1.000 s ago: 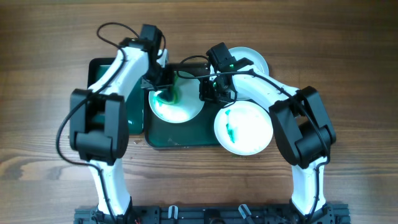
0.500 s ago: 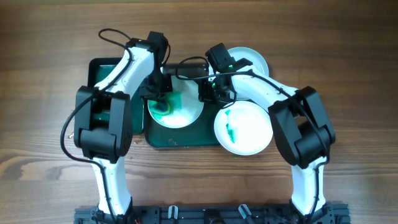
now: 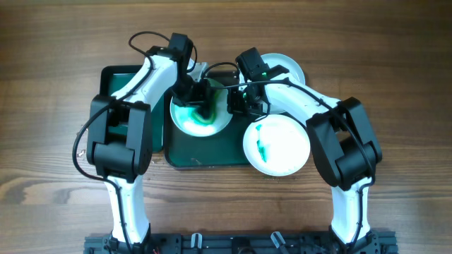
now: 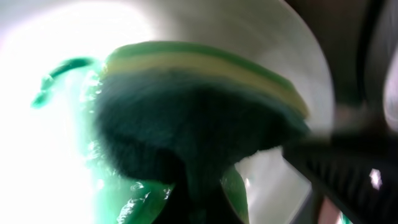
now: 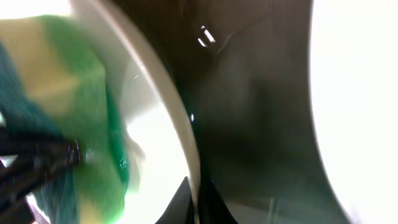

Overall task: Clean dirty plates on tray and stack at the side
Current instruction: 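Scrub the left white plate with the sponge in the left gripper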

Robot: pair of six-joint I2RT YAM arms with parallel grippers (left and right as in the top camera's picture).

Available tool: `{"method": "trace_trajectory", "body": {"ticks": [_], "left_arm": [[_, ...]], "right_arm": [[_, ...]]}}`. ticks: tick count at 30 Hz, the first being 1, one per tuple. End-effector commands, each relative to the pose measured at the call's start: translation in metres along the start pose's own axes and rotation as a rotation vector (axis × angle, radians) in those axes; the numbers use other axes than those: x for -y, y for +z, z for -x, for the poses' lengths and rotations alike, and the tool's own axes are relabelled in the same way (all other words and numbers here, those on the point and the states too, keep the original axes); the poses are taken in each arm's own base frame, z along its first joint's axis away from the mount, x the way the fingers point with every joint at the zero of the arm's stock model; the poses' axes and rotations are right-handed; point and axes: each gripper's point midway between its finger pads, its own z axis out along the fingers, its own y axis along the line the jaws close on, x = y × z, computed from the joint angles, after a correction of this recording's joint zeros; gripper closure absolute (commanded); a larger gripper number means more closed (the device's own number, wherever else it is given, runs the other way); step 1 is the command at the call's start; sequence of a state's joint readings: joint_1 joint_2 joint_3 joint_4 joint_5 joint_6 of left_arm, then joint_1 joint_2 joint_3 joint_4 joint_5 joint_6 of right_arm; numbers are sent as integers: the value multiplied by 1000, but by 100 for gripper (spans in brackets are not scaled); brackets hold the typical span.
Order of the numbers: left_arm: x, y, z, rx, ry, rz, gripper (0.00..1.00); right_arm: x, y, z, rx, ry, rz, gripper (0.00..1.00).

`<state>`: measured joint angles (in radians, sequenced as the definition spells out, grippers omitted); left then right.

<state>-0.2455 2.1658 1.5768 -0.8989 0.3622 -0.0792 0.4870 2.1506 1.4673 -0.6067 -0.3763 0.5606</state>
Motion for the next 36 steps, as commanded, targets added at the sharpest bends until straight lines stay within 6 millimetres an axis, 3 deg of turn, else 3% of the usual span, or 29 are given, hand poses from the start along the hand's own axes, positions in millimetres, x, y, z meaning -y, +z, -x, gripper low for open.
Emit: {"method": "trace_trajectory", "body": {"ticks": [1, 4, 8, 10, 14, 17, 19, 22, 25, 28, 29, 32, 36], "left_arm": [[-76, -9, 22, 167, -276, 438, 96], [-102, -23, 12, 202, -399, 599, 96], [-99, -21, -11, 123, -471, 601, 96], [-83, -12, -17, 54, -439, 500, 96], [-14, 9, -14, -60, -67, 78, 96], [28, 7, -17, -68, 177, -174, 96], [41, 5, -16, -51, 263, -249, 96], [43, 5, -6, -6, 291, -248, 96], [26, 9, 11, 42, 190, -139, 96], [-14, 9, 24, 94, -5, 96, 96], [-36, 5, 25, 119, -115, 221, 96], [-83, -12, 12, 162, -357, 497, 96], [-100, -23, -17, 88, -435, 625, 96]], "right_arm": [[9, 13, -5, -29, 8, -31, 96], [9, 13, -5, -29, 8, -31, 96], [9, 13, -5, -27, 8, -30, 96], [9, 13, -5, -27, 8, -30, 96], [9, 13, -5, -29, 8, -29, 96], [9, 13, -6, -31, 9, -28, 96], [9, 13, -6, -31, 8, -28, 96], [9, 13, -6, -31, 9, -28, 96], [9, 13, -6, -31, 9, -28, 96], [9, 13, -6, -31, 8, -28, 96], [9, 13, -6, -31, 8, -28, 96], [9, 13, -6, -31, 8, -28, 96], [8, 13, -6, -35, 7, -22, 96]]}}
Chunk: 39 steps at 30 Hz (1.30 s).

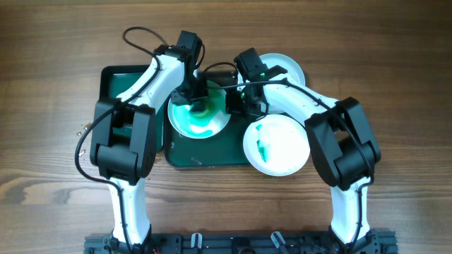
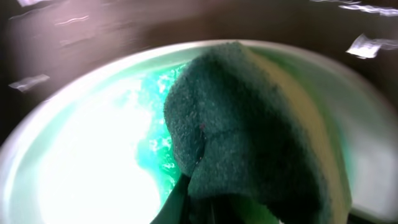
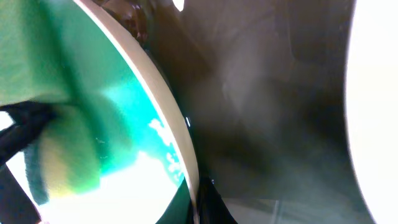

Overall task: Clean dirty plates on tray and stack at the side
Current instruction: 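Scrub the left white plate with the sponge in the left gripper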

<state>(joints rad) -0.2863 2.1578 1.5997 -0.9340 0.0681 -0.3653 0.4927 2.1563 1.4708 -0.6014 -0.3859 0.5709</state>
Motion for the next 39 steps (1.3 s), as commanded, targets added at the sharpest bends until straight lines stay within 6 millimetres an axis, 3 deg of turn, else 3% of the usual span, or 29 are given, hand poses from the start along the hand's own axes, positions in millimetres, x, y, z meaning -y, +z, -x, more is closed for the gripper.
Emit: {"method": "trace_trajectory", "body": {"ticks": [1, 4, 5, 7, 9, 10, 15, 20, 21, 23, 26, 29, 36, 39], "left_arm": [[-78, 4, -12, -3, -179, 364, 96], [-77, 3, -30, -82, -171, 358, 96], [-67, 5, -39, -143, -114, 291, 96], [-31, 8, -56, -259, 68, 61, 96], [14, -1, -76, -343, 270, -250, 96], [24, -5, -79, -349, 317, -321, 96], [41, -3, -74, -297, 390, -371, 96], [58, 2, -47, -161, 442, -399, 96], [58, 4, -40, -137, 428, -383, 96], [38, 13, -15, -56, 295, -224, 96], [-1, 7, 8, 30, 120, 17, 96], [-28, -28, 24, 123, -36, 137, 96], [-38, -108, 18, 190, -87, 104, 96], [-39, -138, 10, 229, -83, 87, 96]], "right_arm": [[10, 10, -6, -35, 6, -21, 96], [12, 8, -5, -41, 10, -10, 96], [14, 7, -4, -40, 15, -11, 96], [17, 6, -2, -39, 23, -13, 96], [17, 6, -1, -37, 25, -13, 95], [17, 6, -1, -37, 25, -13, 96], [17, 6, -1, -37, 25, -13, 96], [18, 6, -1, -37, 26, -13, 95], [18, 6, -1, -37, 26, -13, 96], [18, 6, -1, -36, 26, -14, 96], [19, 6, -1, -33, 28, -21, 96], [21, 6, 0, -27, 32, -31, 96], [20, 4, -1, -30, 34, -32, 96], [10, -14, 3, 1, -17, -16, 96]]}}
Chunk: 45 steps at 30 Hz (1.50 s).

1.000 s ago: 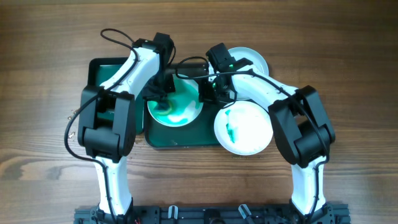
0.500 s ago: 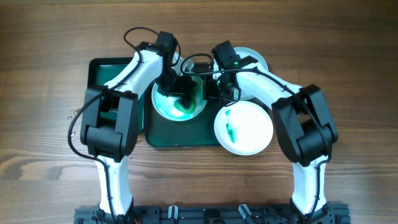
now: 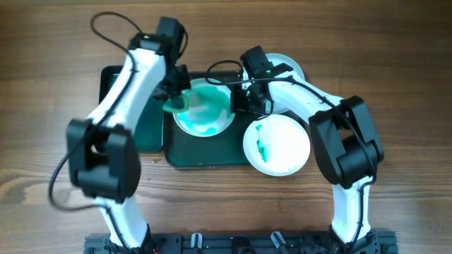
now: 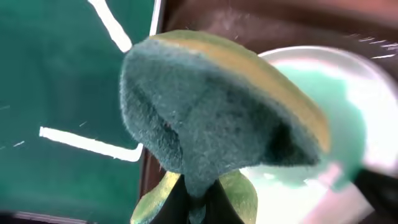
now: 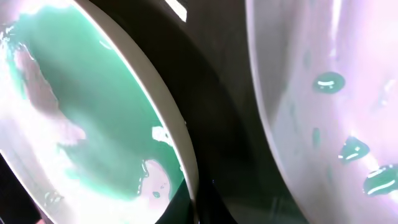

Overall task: Clean dirty plates on tray and stack at the side
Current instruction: 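Scrub the left white plate with the sponge in the left gripper, then lift the left white plate with the right gripper and carry it right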

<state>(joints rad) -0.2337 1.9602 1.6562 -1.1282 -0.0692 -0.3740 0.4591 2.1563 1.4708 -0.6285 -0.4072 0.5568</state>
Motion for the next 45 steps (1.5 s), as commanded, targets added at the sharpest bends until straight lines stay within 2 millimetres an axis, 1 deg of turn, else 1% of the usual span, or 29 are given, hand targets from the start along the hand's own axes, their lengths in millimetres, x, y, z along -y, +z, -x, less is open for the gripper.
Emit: {"method": "trace_trajectory", "body": {"ticks": [1, 4, 5, 8, 10, 11, 14, 17, 19, 24, 27, 28, 31, 33, 36, 40, 41, 42, 43, 45], "left_arm": [[-3, -50, 11, 125, -30, -25, 96], [-3, -55, 12, 135, -31, -29, 96], [-3, -54, 11, 135, -31, -29, 96], [-2, -55, 14, 144, -32, -34, 96], [-2, -55, 14, 144, -32, -34, 96], [-2, -55, 14, 144, -32, -34, 96], [-2, -55, 14, 144, -32, -34, 96], [-3, -54, 12, 136, -32, -31, 96], [-4, -54, 10, 130, -32, -28, 96], [-4, -54, 11, 132, -32, -29, 96], [-2, -55, 13, 142, -33, -33, 96], [-2, -55, 14, 144, -36, -35, 96], [-2, -55, 14, 144, -36, -34, 96], [-2, -55, 14, 144, -36, -34, 96], [-2, -55, 14, 144, -36, -35, 96], [-2, -55, 14, 144, -36, -35, 96], [-2, -55, 14, 144, -36, -35, 96], [-2, -55, 14, 144, -36, -35, 96], [-2, -55, 14, 144, -36, -35, 96], [-2, -55, 14, 144, -36, -35, 96]], "right_arm": [[-3, -19, 3, 46, -55, -43, 96], [1, -56, 7, 152, -104, -178, 96], [2, -70, 5, 192, -119, -240, 96], [6, -101, -2, 294, -169, -432, 96], [9, -124, -8, 393, -164, -579, 96], [6, -133, -12, 435, -170, -627, 96], [-1, -152, -20, 517, -201, -708, 96], [-8, -181, -28, 640, -248, -834, 96], [-17, -196, -31, 715, -293, -888, 96], [-39, -234, -34, 917, -392, -1034, 96], [-48, -251, -36, 984, -468, -1136, 96], [-50, -256, -36, 1002, -479, -1159, 96], [-58, -282, -37, 1117, -496, -1277, 96], [-63, -295, -37, 1172, -504, -1339, 96], [-69, -295, -34, 1151, -534, -1360, 96], [-75, -294, -30, 1170, -516, -1333, 96], [-75, -290, -30, 1160, -518, -1314, 96], [-75, -282, -28, 1127, -532, -1277, 96], [-74, -269, -27, 1075, -550, -1222, 96], [-70, -233, -25, 938, -555, -1043, 96]]}}
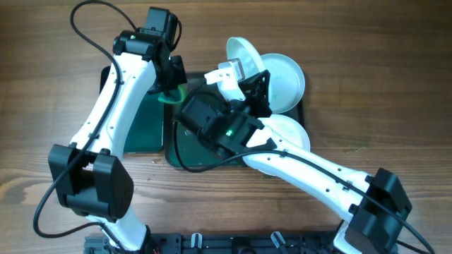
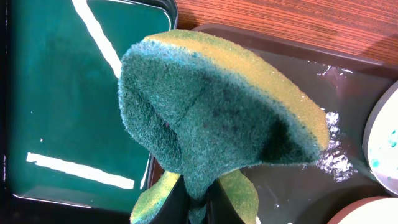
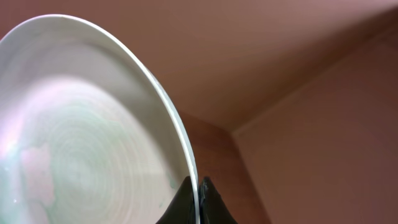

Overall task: Clean dirty plates on tray and stack at the side
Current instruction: 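Lift the left white plate with the right gripper and carry it right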

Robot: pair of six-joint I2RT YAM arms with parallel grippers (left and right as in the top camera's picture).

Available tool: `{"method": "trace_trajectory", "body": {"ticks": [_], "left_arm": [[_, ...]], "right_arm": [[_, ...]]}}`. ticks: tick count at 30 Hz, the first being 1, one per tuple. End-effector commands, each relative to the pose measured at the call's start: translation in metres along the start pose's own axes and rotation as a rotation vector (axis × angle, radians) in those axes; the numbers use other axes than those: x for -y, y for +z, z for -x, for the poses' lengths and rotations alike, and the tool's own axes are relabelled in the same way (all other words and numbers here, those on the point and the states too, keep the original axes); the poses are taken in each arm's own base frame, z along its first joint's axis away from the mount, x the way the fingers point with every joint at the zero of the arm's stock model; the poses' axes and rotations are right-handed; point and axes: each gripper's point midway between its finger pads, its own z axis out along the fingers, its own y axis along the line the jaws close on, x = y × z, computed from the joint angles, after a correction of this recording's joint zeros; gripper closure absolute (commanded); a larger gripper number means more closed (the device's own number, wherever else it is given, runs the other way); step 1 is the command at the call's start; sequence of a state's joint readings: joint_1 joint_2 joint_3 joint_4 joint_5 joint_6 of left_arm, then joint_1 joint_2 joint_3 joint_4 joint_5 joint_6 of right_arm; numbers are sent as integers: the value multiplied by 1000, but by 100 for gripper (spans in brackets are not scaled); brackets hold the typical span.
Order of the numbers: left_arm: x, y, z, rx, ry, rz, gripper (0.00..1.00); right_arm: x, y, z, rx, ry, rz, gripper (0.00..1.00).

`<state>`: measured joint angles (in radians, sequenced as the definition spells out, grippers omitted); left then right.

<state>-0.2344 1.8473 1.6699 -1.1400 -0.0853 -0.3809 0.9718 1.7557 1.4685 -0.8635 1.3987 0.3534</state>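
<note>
My right gripper (image 1: pixel 239 68) is raised high over the back of the dark tray (image 1: pixel 185 152). It is shut on the rim of a white plate (image 1: pixel 246 49), which stands tilted on edge. In the right wrist view the plate (image 3: pixel 93 124) shows only faint pale green traces, with the gripper (image 3: pixel 198 186) pinching its rim. My left gripper (image 1: pixel 168 90) is shut on a green and yellow sponge (image 2: pixel 211 106) above the dark tray's left edge. A second white plate (image 1: pixel 295 130) lies at the tray's right side, partly under my right arm.
A green tray (image 1: pixel 141 116) lies left of the dark one. A white plate (image 1: pixel 288 70) rests at the back right, beside the raised plate. Wet streaks mark the dark tray's floor (image 2: pixel 298 81). Bare wooden table surrounds both trays.
The right gripper, which held the plate's rim down on the dark tray, now holds the plate high in the air and tilted. The left gripper with the sponge has barely shifted.
The sponge in the left gripper pressed on a green-smeared plate on the dark tray while the right gripper gripped its rim. Then the sponge sat farther back and the green was spread thin. Then the sponge was off to the left. Now the plate hangs lifted.
</note>
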Motion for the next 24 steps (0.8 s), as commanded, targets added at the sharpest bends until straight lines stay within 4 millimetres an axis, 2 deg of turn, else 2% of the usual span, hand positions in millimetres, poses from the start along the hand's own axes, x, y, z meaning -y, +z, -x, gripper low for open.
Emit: {"method": "trace_trajectory", "body": {"ticks": [1, 4, 6, 8, 11, 14, 16, 19, 21, 23, 24], "left_arm": [[1, -7, 7, 34, -20, 1, 96], [1, -7, 7, 34, -20, 1, 96], [1, -7, 7, 34, -20, 1, 96], [1, -7, 7, 34, -20, 1, 96], [1, -7, 7, 34, -20, 1, 96], [1, -7, 7, 34, -20, 1, 96], [1, -7, 7, 34, -20, 1, 96], [1, -7, 7, 34, -20, 1, 96], [1, -7, 7, 34, -20, 1, 96], [1, -7, 7, 34, -20, 1, 96], [1, -7, 7, 34, -20, 1, 96]], "right_arm": [[-43, -2, -19, -152, 81, 327, 96], [-85, -1, -46, -380, 186, 644, 96], [-98, 1, -57, -497, 224, 815, 96], [-104, 4, -62, -585, 260, 985, 96], [-95, 18, -65, -685, 385, 1158, 96], [-66, 44, -66, -723, 525, 1195, 96], [-35, 66, -71, -724, 603, 1137, 96], [34, 90, -87, -718, 730, 1012, 96], [74, 99, -100, -707, 793, 933, 96], [129, 110, -131, -722, 875, 770, 96], [143, 112, -142, -726, 895, 731, 96]]}}
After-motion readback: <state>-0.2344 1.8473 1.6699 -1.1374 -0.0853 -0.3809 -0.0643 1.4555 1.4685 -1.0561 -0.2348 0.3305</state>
